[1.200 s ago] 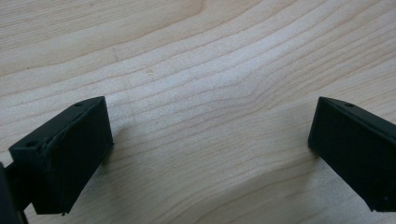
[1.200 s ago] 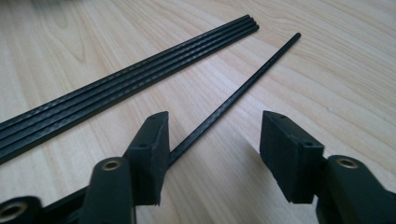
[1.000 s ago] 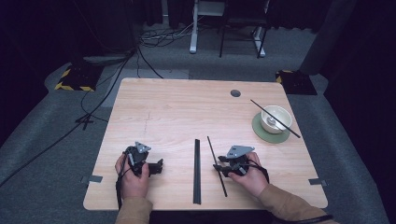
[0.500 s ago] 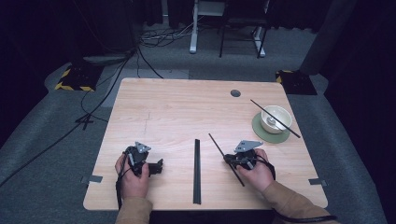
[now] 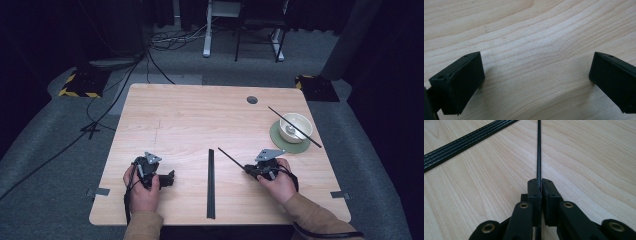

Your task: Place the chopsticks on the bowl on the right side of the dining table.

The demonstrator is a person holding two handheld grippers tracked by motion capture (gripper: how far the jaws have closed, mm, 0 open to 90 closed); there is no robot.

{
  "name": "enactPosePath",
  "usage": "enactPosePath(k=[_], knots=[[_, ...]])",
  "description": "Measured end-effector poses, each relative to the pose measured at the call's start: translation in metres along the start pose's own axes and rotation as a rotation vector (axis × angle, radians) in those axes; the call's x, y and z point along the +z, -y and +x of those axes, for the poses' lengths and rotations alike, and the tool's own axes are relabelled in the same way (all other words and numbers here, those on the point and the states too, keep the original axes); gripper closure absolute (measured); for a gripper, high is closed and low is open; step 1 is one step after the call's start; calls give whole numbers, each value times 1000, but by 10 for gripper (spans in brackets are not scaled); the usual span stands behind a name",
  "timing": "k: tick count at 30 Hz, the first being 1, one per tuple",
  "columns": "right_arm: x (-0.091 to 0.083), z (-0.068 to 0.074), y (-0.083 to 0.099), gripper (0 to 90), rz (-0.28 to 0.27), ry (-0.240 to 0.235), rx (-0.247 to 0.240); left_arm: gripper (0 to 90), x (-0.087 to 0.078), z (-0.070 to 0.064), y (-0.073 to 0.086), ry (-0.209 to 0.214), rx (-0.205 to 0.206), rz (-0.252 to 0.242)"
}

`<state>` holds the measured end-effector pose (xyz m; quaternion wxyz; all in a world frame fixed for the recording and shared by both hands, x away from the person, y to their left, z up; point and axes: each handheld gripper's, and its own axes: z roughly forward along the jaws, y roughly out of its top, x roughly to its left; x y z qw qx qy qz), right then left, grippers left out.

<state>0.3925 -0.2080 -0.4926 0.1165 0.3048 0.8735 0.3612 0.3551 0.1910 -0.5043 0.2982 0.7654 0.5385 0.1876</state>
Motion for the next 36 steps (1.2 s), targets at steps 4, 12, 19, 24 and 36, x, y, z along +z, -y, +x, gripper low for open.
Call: enactPosePath(k=[4, 12, 19, 24, 36], knots=[[-1, -3, 1, 865, -2, -4, 12, 1, 0, 0, 0, 0, 0, 0], [-5, -8, 2, 866, -11, -6, 16, 1, 0, 0, 0, 0, 0, 0], [-19, -10, -3, 867, -24, -12, 11, 1, 0, 0, 0, -2, 0, 1], [-29, -11, -5, 867, -32, -17, -1, 1, 0, 0, 0, -1, 0, 1], [-55, -16, -18, 868, -47, -20, -9, 1, 0, 0, 0, -1, 0, 1]])
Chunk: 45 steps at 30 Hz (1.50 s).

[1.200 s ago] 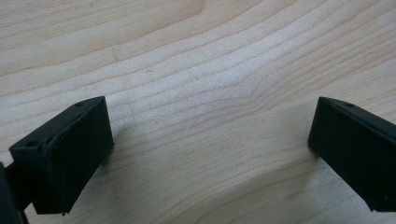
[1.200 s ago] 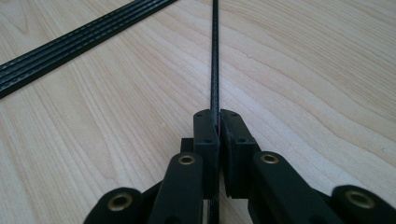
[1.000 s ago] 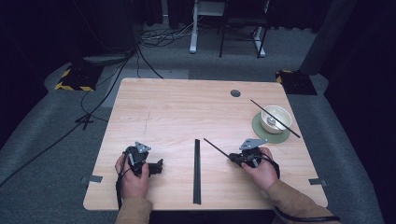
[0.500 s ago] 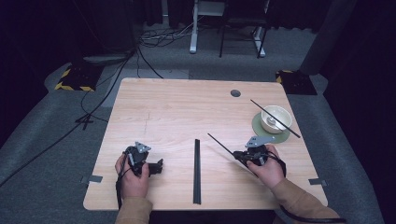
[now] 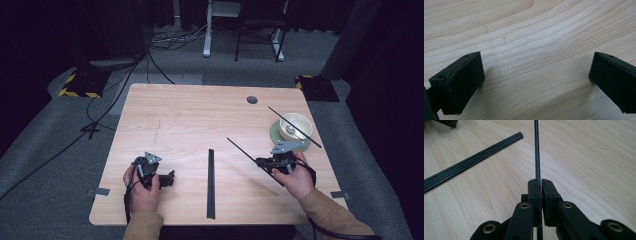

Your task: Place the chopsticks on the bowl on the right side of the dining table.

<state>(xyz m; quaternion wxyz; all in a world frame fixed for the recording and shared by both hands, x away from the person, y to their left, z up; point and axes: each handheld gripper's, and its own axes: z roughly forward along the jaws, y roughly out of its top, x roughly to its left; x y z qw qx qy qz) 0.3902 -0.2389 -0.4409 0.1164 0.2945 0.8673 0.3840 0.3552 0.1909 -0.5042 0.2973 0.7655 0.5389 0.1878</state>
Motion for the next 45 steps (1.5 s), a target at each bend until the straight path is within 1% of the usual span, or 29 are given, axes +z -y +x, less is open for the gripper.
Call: enactPosePath(k=[2, 3, 4, 5, 6, 8, 12, 13, 14, 16, 17, 18, 19, 20, 24, 26, 30, 32, 37, 38, 39, 41, 45], knots=[[-3, -1, -2, 868, -1, 1, -3, 1, 0, 0, 0, 0, 0, 0], [-9, -3, -5, 868, -6, 7, -7, 1, 0, 0, 0, 0, 0, 0], [-11, -4, -7, 868, -10, 8, -5, 1, 0, 0, 0, 0, 0, 0], [-15, -5, -9, 868, -8, 12, -13, 1, 0, 0, 0, 0, 0, 0], [-18, -6, -11, 868, -13, 15, -7, 1, 0, 0, 0, 0, 0, 0], [-25, -9, -15, 868, -17, 18, -13, 1, 0, 0, 0, 2, 1, 0], [-38, -15, -22, 868, -30, 25, -9, 0, 0, 1, -1, 5, 9, 3], [-42, -17, -23, 868, -29, 26, -16, 0, 0, 1, -1, 7, 8, 5], [-44, -18, -25, 868, -32, 26, -5, 1, 0, 1, -1, 7, 8, 5], [-50, -21, -28, 868, -36, 33, -7, 0, 0, 1, -1, 7, 8, 5], [-53, -23, -30, 868, -37, 34, -18, 0, 0, 1, -1, 7, 8, 5], [-55, -24, -31, 868, -37, 38, -11, 0, 0, 1, -1, 7, 8, 5], [-57, -26, -32, 867, -39, 39, -4, 0, 0, 1, -1, 7, 8, 5], [-59, -28, -34, 868, -39, 39, -15, 1, 0, 1, -1, 7, 8, 5], [-67, -35, -39, 868, -49, 47, -2, 1, 0, 1, -1, 7, 8, 5], [-70, -38, -41, 868, -48, 53, -10, 0, 0, 1, -1, 9, 6, 6], [-77, -45, -45, 868, -50, 60, -8, 1, 1, 1, -1, 5, 9, 3], [-81, -48, -47, 868, -56, 66, 0, 1, 1, 1, -1, 4, 9, 3], [-92, -58, -52, 868, -61, 85, 3, 0, 1, 0, -1, 9, 5, 5], [-94, -61, -53, 868, -62, 87, 2, 1, 1, 1, -1, 5, 6, 1], [-95, -63, -54, 868, -65, 87, 11, 1, 1, 0, 0, 1, 5, 0], [-99, -68, -56, 868, -62, 91, 9, 2, 0, 0, 0, 0, 7, 0], [-103, -76, -60, 868, -68, 100, 16, 2, 0, 0, 0, 2, 6, 0]])
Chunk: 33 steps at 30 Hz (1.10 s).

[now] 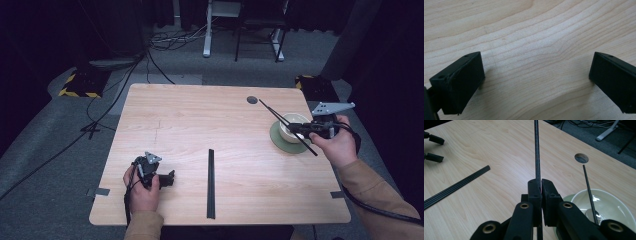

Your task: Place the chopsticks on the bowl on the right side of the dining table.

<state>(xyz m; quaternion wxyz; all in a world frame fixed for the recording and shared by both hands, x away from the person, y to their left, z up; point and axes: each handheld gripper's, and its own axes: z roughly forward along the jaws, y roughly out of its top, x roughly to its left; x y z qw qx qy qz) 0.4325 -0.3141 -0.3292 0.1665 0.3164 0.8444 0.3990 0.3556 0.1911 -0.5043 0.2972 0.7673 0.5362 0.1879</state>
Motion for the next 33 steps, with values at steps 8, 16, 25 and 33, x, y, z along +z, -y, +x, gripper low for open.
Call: enactPosePath(k=[8, 16, 25, 33], knots=[[-2, -17, -8, 868, -16, -2, -20, 2, 0, 0, 0, 0, -3, -1], [-1, -35, -12, 867, -8, -9, -50, 2, 0, 0, 0, 1, -3, -1], [13, -73, -2, 868, 33, 23, -6, 2, 0, 0, 0, 2, 0, 0], [26, -93, 8, 867, 68, 48, 23, 2, 0, 0, 0, 1, 0, 0]])
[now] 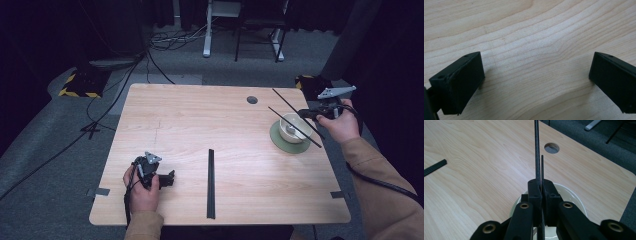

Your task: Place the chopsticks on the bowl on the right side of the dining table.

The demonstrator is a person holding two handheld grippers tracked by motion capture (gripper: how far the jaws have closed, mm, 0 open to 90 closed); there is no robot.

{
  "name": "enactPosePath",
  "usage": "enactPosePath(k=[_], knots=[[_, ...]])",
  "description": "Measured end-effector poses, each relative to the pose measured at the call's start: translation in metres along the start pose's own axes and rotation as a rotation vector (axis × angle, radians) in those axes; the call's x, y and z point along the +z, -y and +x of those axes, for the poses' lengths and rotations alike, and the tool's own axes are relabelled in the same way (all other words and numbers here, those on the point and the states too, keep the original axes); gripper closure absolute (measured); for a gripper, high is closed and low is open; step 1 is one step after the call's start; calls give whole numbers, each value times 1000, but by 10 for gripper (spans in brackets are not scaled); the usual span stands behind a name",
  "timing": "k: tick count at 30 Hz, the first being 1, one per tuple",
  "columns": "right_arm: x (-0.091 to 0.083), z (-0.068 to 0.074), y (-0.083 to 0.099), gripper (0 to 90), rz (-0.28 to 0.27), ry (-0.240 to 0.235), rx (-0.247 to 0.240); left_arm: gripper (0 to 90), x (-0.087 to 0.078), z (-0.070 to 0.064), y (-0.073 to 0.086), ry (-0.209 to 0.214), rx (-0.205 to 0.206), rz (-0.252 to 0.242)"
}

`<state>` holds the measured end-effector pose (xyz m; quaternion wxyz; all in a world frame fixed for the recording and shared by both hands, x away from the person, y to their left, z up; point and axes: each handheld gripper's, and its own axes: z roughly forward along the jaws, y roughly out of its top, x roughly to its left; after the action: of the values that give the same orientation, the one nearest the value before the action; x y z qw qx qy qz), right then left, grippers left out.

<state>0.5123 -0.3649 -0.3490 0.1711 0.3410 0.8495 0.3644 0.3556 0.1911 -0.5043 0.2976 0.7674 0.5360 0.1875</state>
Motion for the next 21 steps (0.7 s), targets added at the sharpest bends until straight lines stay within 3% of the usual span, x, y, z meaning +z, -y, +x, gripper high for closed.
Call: enactPosePath(k=[10, 21], knots=[[16, -14, 15, 867, 54, 18, 33, 2, 0, 0, 0, 0, 0, 0], [24, -23, 27, 867, 75, 28, 66, 1, 0, 0, 0, 0, 0, 0]])
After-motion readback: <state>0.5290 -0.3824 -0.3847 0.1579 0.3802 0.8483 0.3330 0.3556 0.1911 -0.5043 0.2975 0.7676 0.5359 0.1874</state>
